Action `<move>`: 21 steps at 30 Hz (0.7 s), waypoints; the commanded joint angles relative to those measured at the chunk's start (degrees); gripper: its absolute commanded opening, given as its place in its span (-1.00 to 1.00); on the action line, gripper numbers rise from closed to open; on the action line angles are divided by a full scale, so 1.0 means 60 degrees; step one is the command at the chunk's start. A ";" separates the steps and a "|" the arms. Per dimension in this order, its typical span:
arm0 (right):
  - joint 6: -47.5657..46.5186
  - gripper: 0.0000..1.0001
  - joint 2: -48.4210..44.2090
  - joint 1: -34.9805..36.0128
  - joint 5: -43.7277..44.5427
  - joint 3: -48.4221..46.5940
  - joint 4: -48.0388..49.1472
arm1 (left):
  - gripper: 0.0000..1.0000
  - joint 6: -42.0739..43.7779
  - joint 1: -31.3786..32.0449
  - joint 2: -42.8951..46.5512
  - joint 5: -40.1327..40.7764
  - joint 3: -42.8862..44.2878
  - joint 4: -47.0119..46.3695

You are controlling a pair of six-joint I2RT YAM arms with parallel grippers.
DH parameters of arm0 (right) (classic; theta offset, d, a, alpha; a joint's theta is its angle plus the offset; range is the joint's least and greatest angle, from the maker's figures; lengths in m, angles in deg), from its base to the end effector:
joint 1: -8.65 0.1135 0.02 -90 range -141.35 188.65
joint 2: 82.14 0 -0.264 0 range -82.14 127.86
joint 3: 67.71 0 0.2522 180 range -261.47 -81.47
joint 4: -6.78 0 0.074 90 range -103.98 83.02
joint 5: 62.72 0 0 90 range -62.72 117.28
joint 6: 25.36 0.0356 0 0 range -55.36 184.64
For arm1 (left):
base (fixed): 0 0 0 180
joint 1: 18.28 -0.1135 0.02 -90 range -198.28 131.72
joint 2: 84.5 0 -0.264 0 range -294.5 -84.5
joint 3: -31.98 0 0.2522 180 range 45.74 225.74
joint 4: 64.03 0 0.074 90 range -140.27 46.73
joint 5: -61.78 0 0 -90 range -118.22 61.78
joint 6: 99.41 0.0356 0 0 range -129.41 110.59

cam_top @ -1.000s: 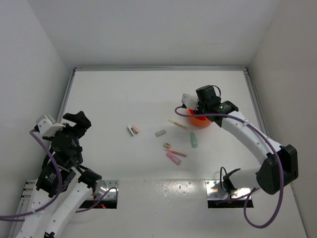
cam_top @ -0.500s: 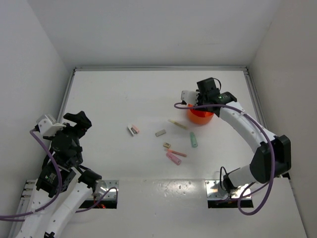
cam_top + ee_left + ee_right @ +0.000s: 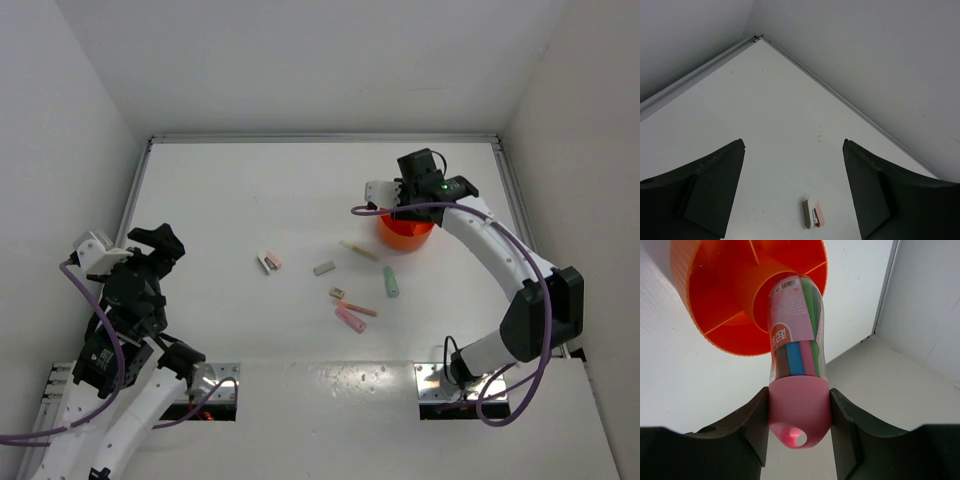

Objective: Sort the stationery into containers
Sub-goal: Move the storage box to the center of the board.

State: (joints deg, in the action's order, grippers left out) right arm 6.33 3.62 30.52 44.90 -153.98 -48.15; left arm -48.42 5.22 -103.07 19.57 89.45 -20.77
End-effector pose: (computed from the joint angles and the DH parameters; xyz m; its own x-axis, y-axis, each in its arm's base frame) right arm 0.2968 0.1075 0.2912 -0.2335 -0.9676 -0.0962 -0.7429 0.2413 -0.6244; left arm 0.0689 -0.0012 0.3485 0.2035 -0.5496 -0.8102 -0.3620 0.7267 -0.5839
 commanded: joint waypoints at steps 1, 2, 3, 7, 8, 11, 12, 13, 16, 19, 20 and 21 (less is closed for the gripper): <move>-0.0331 -0.96 -0.0097 -0.0056 0.0065 -0.0337 -0.0081 | 0.70 0.0172 -0.0124 -0.0026 -0.0026 -0.0018 -0.0287; -0.0448 -0.96 -0.0098 -0.0056 0.0065 -0.0337 -0.0082 | 0.70 0.0172 -0.0124 -0.0026 -0.0026 -0.0018 -0.0287; -0.0449 -0.99 -0.0098 -0.0056 0.0065 -0.0424 -0.0271 | 0.70 0.0172 -0.0124 -0.0026 -0.0026 -0.0018 -0.0287; -0.0902 -0.99 0.0180 -0.0158 0.0065 -0.0644 -0.0682 | 0.70 0.0172 -0.0124 -0.0026 -0.0026 -0.0018 -0.0287; -0.1120 -0.99 0.0282 -0.0158 0.0065 -0.0644 -0.0784 | 0.70 0.0172 -0.0124 -0.0026 -0.0026 -0.0018 -0.0287; -0.1839 -0.96 0.0283 -0.0246 0.0065 -0.0644 -0.0655 | 0.70 0.0172 -0.0124 -0.0026 -0.0026 -0.0018 -0.0287; -0.1956 -0.92 0.0413 -0.0246 -0.0022 -0.0644 -0.0653 | 0.70 0.0172 -0.0124 -0.0026 -0.0026 -0.0018 -0.0287; -0.2059 -0.79 0.0603 -0.0246 -0.0023 -0.0833 -0.0653 | 0.70 0.0172 -0.0124 -0.0026 -0.0026 -0.0018 -0.0287; -0.2163 -0.68 0.0955 -0.0246 -0.0023 -0.1288 -0.0932 | 0.70 0.0172 -0.0124 -0.0026 -0.0026 -0.0018 -0.0287; -0.2485 -0.61 0.1336 -0.0246 -0.0023 -0.1522 -0.1034 | 0.70 0.0172 -0.0124 -0.0026 -0.0026 -0.0018 -0.0287; -0.2586 -0.57 0.1439 -0.0246 -0.0023 -0.1625 -0.1208 | 0.70 0.0172 -0.0124 -0.0026 -0.0026 -0.0018 -0.0287; -0.2587 -0.57 0.1686 -0.0246 -0.0023 -0.1916 -0.1370 | 0.70 0.0172 -0.0124 -0.0026 -0.0026 -0.0018 -0.0287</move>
State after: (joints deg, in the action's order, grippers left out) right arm -6.39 12.16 29.40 44.68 -160.73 -55.28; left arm -48.42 5.22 -103.07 19.57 89.45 -20.77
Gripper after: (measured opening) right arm 0.457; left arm 0.851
